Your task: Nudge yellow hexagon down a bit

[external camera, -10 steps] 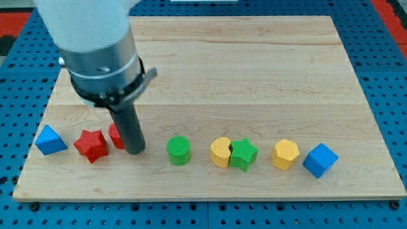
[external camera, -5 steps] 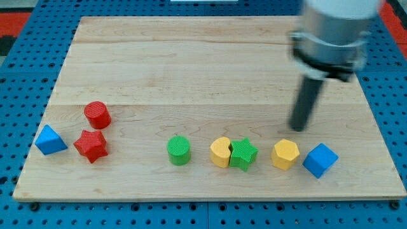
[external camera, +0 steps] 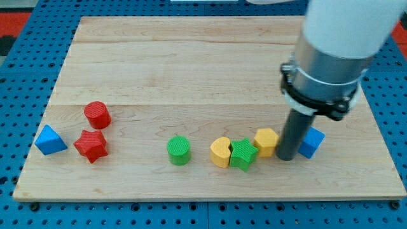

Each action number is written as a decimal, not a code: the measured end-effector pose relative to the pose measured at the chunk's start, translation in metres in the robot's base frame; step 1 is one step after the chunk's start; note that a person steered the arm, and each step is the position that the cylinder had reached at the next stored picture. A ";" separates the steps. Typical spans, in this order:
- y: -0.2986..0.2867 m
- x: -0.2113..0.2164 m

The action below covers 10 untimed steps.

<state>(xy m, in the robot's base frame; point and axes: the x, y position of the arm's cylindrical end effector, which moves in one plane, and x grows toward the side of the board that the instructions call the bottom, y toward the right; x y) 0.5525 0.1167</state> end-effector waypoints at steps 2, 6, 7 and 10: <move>-0.021 -0.004; -0.029 -0.079; -0.132 -0.099; -0.100 -0.142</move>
